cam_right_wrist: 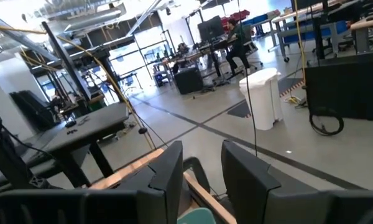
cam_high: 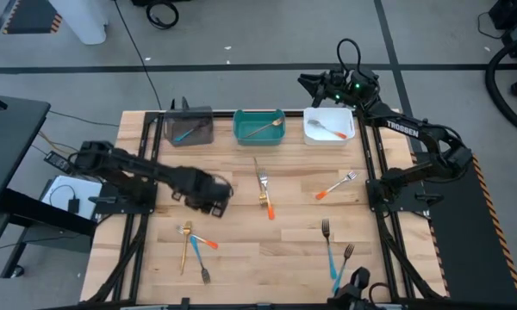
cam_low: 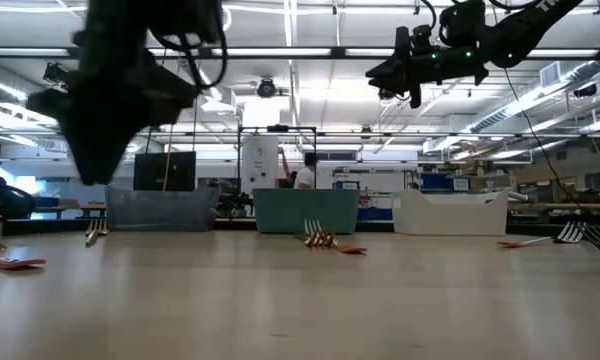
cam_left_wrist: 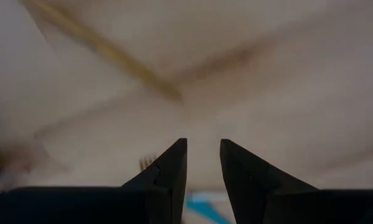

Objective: Sort silverware by color (type)
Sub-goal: Put the blue fork into the black bin

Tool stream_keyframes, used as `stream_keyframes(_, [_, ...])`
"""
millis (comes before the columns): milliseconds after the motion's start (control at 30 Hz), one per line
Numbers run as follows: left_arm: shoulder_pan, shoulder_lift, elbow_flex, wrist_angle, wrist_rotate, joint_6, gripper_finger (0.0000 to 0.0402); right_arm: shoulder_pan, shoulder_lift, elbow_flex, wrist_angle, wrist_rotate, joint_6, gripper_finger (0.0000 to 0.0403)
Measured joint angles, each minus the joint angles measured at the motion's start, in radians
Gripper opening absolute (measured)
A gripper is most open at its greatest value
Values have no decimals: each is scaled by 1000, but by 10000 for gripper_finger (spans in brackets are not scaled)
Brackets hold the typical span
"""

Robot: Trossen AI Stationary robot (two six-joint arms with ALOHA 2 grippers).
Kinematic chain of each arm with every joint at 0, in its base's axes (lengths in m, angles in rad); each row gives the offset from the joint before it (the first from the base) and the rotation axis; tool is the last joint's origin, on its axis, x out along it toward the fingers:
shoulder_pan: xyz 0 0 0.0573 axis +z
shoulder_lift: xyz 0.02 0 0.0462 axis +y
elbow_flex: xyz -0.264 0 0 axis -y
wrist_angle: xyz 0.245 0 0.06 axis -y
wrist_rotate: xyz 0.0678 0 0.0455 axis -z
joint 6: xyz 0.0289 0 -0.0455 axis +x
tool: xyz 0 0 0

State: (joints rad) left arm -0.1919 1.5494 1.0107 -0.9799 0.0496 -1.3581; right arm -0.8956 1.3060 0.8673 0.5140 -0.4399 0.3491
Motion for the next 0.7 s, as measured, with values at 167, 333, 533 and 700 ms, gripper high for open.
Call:
stream_keyframes(167, [-160, 0, 0, 0, 7, -197, 105, 20, 0, 0, 0, -7, 75, 117])
stream_keyframes(333, [-314, 0, 0, 71, 3, -268, 105, 56, 0, 0, -1, -74, 101, 117])
stream_keyframes(533, [-447, 0, 0, 126, -22, -34, 105, 116, 0, 0, 0, -137, 148, 117])
stream_keyframes(700, [-484, 0, 0, 132, -22, 274, 105, 169, 0, 0, 0, -137, 176, 117])
